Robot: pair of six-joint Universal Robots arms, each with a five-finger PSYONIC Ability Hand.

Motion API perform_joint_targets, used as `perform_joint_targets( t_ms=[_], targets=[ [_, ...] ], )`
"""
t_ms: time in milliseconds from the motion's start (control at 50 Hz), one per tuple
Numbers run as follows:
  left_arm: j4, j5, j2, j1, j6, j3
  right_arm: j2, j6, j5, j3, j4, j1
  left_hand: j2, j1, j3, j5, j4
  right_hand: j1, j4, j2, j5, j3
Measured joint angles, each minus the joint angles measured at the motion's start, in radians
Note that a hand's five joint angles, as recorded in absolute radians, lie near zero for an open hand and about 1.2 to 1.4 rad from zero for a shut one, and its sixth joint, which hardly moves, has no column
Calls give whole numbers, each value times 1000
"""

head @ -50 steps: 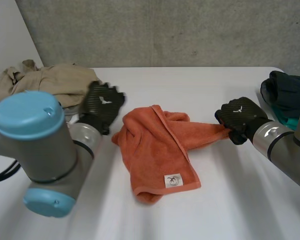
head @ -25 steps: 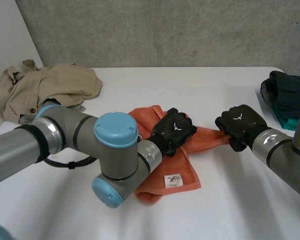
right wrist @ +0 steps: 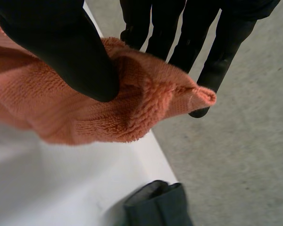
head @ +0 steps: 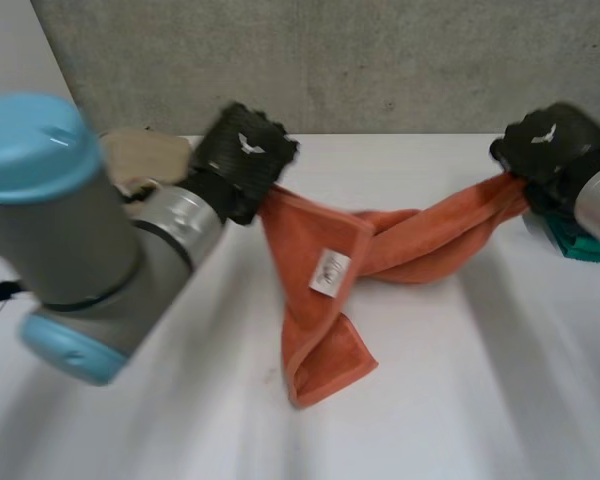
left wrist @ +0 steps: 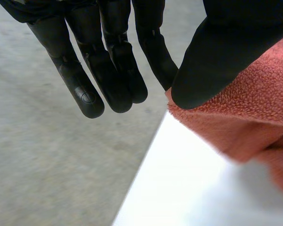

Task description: Fold the laundry.

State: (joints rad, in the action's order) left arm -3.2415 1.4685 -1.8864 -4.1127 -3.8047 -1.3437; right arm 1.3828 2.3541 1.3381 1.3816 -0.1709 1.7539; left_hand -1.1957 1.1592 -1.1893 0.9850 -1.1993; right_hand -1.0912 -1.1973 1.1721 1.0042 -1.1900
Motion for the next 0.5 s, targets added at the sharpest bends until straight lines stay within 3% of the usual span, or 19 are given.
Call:
perform_joint_targets(
  t_ms=[140, 280, 420, 500],
  targets=[
    [64, -7, 124, -88, -2, -98, 55, -65, -10, -57, -178, 3, 0, 0, 0, 0, 0, 0, 0, 0, 6, 0],
    [94, -11, 67, -148, -7, -166, -3, -160, -6, -69, -269, 12, 0, 0, 0, 0, 0, 0, 0, 0, 6, 0],
    [-6, -9, -128, -190, -14, -13, -179, -144, 48, -152, -125, 30, -2, 0, -3, 0, 0, 0, 0, 0, 7, 0],
    [-160, -8, -244, -210, -10, 252, -266, -97, 152, -262, 131, 68, -2, 0, -3, 0, -1, 0, 0, 0, 8, -1]
  ],
)
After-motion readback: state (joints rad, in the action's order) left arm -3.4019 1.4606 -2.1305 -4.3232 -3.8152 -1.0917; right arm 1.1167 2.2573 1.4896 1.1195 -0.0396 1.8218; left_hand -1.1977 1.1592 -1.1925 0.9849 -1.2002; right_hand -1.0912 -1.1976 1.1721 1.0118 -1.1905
